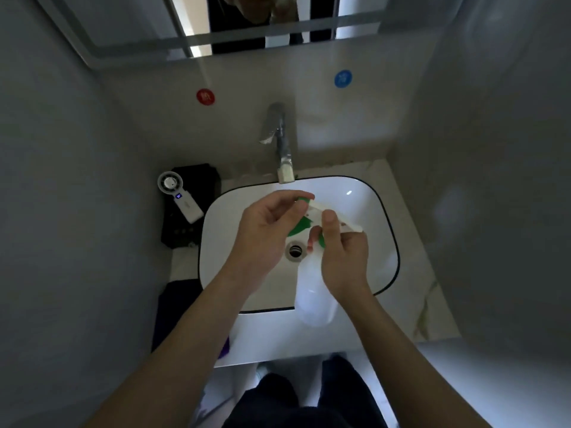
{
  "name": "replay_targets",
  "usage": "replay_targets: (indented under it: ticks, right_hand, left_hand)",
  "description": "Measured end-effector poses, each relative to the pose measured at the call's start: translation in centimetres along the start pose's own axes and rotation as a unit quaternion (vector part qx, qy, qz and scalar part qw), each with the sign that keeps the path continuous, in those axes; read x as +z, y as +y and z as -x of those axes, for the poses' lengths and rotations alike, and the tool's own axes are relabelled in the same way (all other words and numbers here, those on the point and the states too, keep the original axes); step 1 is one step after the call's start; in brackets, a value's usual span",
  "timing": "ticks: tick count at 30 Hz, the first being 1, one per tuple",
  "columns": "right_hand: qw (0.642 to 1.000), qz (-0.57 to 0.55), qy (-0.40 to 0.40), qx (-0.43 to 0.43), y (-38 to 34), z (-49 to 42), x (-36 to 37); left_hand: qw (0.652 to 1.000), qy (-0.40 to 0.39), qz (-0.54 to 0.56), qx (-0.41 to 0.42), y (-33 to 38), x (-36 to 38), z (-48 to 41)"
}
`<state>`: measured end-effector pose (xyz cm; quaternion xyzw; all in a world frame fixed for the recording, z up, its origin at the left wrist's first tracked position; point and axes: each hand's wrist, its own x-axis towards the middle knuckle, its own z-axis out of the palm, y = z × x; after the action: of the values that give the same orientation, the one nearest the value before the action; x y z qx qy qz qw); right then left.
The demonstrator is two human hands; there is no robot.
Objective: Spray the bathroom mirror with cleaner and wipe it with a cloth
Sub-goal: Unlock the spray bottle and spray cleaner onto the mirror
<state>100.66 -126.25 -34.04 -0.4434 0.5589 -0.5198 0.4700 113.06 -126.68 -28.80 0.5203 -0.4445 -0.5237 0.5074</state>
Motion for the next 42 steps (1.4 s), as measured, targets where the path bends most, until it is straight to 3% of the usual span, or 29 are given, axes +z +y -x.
replay_targets:
  ticks: [10,15,19,24,30,42]
  right_hand:
    - [0.996,0.042,-0.013,-0.078,2.1,-3.7,-0.1]
    - [0.988,0.087,-0.058,-0.117,2.4,-3.9,0.2]
    - [0.987,0.086,-0.072,-0.118,2.6,-4.2,0.2]
    - [0.99,0.101,-0.057,-0.081,2.8,-4.9,0.7]
    - [0.99,0.125,-0.034,-0.053,2.7,-5.1,1.9]
    - [0.984,0.174,-0.009,-0.04,2.6,-4.8,2.3]
  left_hand:
    - [0.997,0.071,-0.005,-0.029,-0.6,2.0,-2.6]
    - [0.993,0.115,-0.002,-0.035,-1.7,0.7,-2.3]
    - [0.993,0.102,-0.01,-0.051,-1.9,0.4,-2.2]
    - [0.997,0.015,0.048,-0.066,-1.2,-1.4,-2.7]
    - [0.997,0.054,-0.002,-0.048,-1.5,-1.6,-3.9]
    - [0.997,0.037,-0.022,-0.068,-2.2,-2.2,-5.8]
